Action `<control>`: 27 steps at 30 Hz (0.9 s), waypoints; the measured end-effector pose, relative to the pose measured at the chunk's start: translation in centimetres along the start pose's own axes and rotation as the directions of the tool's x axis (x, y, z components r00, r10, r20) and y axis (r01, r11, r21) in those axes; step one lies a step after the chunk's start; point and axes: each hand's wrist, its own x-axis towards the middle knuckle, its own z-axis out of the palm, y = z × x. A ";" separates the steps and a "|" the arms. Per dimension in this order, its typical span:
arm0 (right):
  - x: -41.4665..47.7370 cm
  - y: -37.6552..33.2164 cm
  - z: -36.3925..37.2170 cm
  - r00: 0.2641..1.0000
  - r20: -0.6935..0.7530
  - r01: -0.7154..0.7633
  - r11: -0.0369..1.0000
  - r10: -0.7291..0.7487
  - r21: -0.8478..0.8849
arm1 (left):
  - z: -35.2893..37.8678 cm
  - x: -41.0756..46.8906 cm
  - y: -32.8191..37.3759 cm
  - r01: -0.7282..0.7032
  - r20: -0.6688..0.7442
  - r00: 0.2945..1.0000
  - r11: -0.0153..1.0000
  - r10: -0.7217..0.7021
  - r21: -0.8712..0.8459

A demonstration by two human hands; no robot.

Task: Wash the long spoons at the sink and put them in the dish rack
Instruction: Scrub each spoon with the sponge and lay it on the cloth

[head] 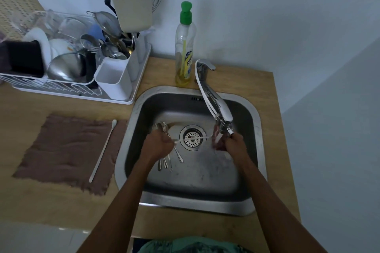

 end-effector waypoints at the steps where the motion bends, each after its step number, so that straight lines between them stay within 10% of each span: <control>1: 0.1 0.2 0.4 0.999 -0.011 -0.035 0.991 0.037 0.126 | 0.3 -0.9 0.0 0.008 0.047 0.999 0.999 -0.010 0.037; 4: -0.1 0.8 2.4 0.991 0.018 -0.128 0.909 0.132 0.396 | 2.1 -2.4 -0.2 0.062 0.115 0.991 0.998 -0.063 0.012; 13: -0.1 0.0 2.6 0.993 -0.017 -0.103 0.919 0.119 0.381 | 4.2 -4.7 -0.5 0.175 0.248 0.958 0.979 -0.146 -0.100; 22: -1.2 1.4 2.3 0.992 0.126 0.011 0.977 0.016 -0.212 | 5.2 -3.3 1.0 -0.032 0.046 0.999 0.983 0.024 0.181; 27: -0.6 1.1 1.0 0.967 0.253 0.142 0.851 -0.011 -0.506 | 2.7 0.6 6.7 -0.251 -0.067 0.966 0.968 0.248 -0.034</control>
